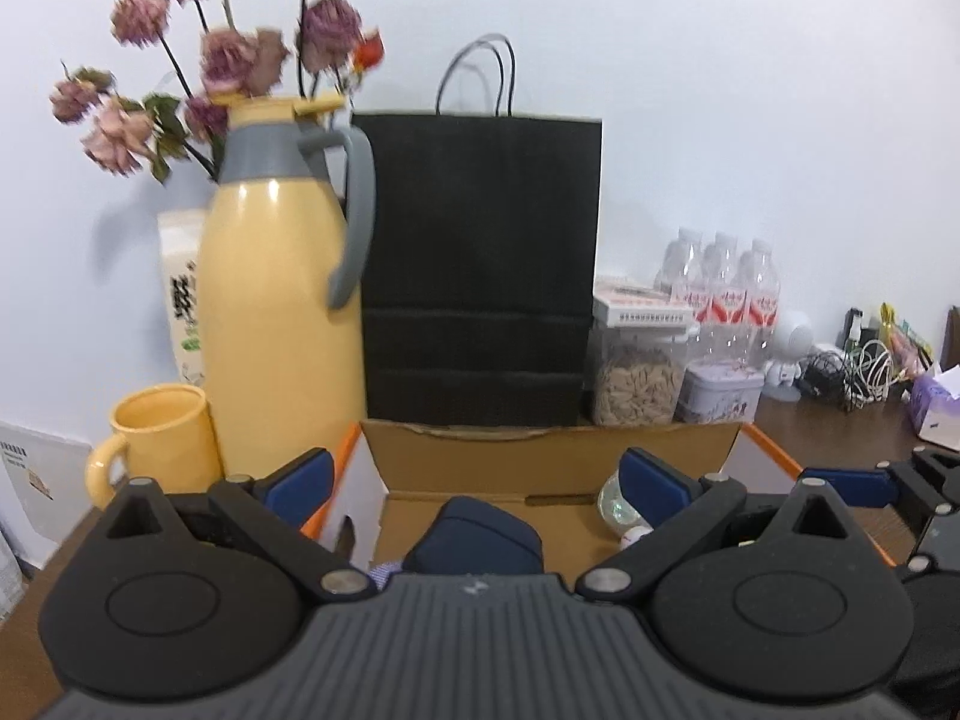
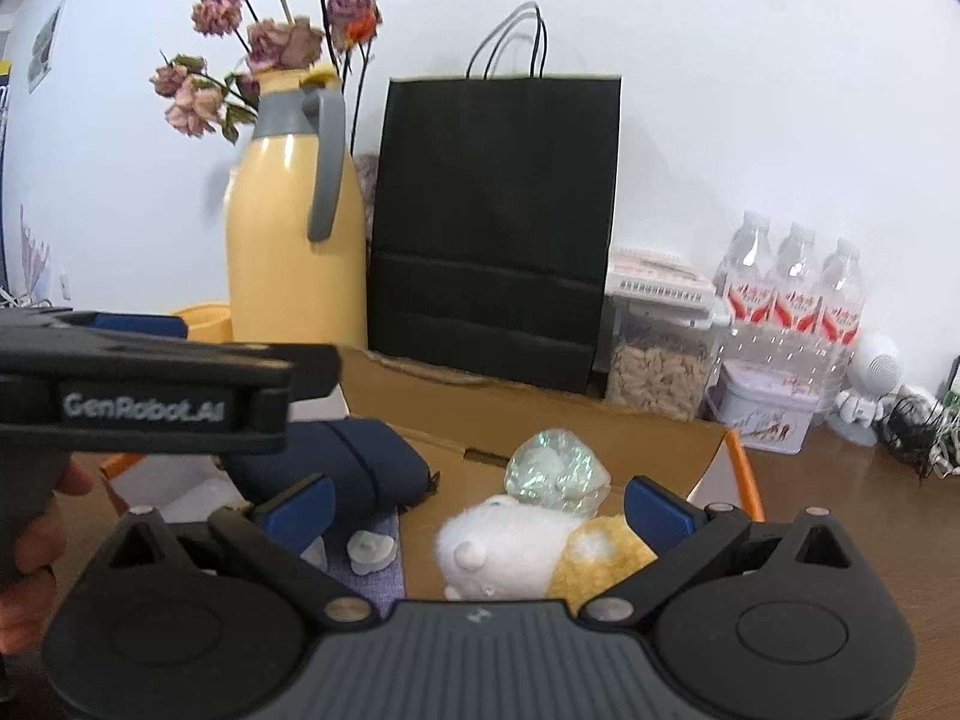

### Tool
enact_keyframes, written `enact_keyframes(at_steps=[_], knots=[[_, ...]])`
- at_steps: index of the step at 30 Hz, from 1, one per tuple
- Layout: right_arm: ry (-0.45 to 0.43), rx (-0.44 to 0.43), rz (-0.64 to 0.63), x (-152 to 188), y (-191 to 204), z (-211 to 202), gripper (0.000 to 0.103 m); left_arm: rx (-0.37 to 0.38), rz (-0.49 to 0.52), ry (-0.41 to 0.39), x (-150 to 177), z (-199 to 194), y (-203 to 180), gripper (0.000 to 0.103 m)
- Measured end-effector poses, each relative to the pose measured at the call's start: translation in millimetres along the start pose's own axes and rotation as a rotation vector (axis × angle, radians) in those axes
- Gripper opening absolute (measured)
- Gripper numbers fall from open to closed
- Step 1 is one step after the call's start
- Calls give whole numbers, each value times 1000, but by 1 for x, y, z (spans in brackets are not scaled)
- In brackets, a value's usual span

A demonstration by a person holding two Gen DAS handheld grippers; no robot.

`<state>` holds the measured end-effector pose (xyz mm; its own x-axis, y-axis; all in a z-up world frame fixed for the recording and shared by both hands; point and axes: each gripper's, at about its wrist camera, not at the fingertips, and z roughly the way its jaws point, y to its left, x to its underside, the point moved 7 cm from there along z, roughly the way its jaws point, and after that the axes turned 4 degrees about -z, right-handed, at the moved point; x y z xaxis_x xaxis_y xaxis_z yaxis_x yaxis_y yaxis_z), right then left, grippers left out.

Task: Organize objects
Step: 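Move both tools back over the table toward the black cables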

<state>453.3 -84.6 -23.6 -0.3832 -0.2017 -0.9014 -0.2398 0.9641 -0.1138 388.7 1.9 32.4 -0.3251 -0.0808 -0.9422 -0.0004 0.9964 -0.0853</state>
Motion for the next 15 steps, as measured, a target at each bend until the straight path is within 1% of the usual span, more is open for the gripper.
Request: enact_keyframes(at_steps=[3, 8, 15], knots=[[-27, 3, -4, -7, -2, -17, 103, -10, -7, -19, -5, -19, 2, 103], [-58, 18, -5, -12, -6, -49, 103, -18, -24, -12, -1, -49, 4, 103], [-44, 41, -36, 5, -8, -96, 103, -37, -32, 23, 18, -86, 6, 103]])
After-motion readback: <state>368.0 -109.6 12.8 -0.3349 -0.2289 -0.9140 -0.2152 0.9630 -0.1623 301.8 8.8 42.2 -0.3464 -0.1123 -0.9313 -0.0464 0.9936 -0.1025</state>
